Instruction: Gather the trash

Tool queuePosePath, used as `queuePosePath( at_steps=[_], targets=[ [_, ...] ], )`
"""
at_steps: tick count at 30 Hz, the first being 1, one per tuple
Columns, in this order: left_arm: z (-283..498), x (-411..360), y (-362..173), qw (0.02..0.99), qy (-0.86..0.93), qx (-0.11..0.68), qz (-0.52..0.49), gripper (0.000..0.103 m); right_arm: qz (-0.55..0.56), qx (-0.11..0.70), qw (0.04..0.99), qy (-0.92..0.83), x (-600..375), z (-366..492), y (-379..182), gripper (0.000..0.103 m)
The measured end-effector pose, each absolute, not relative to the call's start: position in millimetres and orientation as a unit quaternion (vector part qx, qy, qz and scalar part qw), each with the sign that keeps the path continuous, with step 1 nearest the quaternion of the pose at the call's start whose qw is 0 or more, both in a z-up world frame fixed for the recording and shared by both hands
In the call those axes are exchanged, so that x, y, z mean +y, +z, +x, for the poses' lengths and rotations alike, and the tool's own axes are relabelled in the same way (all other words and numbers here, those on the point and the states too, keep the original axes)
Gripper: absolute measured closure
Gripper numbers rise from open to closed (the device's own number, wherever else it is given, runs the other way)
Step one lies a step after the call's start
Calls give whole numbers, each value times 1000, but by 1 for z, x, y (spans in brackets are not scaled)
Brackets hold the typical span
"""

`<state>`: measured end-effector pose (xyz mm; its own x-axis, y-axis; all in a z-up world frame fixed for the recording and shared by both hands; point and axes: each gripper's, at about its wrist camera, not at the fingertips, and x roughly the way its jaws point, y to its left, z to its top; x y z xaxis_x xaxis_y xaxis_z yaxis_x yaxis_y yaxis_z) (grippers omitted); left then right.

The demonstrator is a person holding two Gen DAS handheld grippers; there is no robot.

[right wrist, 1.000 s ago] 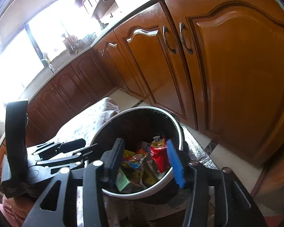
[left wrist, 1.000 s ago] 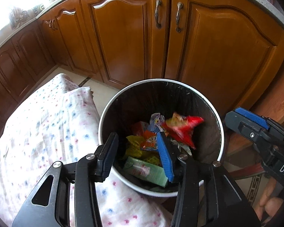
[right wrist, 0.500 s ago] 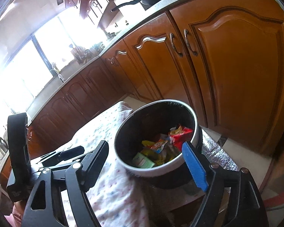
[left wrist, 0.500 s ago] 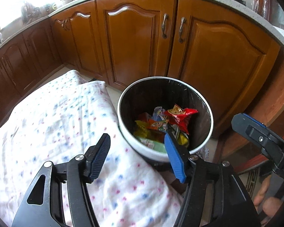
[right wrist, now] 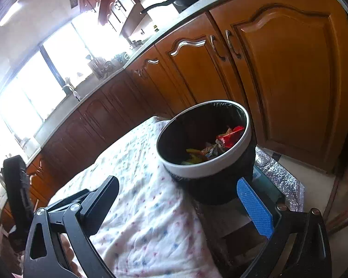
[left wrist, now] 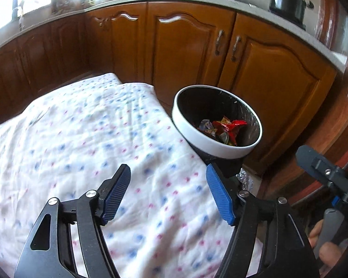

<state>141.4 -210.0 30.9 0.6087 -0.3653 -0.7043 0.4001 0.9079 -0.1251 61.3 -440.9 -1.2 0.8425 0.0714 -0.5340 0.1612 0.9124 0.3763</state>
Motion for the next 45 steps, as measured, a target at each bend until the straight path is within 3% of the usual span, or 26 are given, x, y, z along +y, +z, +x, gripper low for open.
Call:
queuePosePath(
  at_steps=[2, 5, 12, 18, 45],
  targets=[
    [133, -198, 31, 902, -209, 377, 8, 20, 193, 269, 943, -29, -430, 55, 0, 1],
    [116, -176, 37, 916, -208, 343, -10, 17, 162, 236, 957, -43, -411, 38, 6, 1],
    [70, -132, 65, 959, -174, 224, -18, 1, 31, 104, 992, -72, -361, -6, 47, 0],
    [45, -120, 66, 978, -124, 163, 25, 0, 9, 113, 991, -70, -348, -7, 34, 0],
    [23, -87, 24, 981, -52, 184, 23, 0, 20, 158, 987, -13, -319, -9, -9, 0]
  ],
)
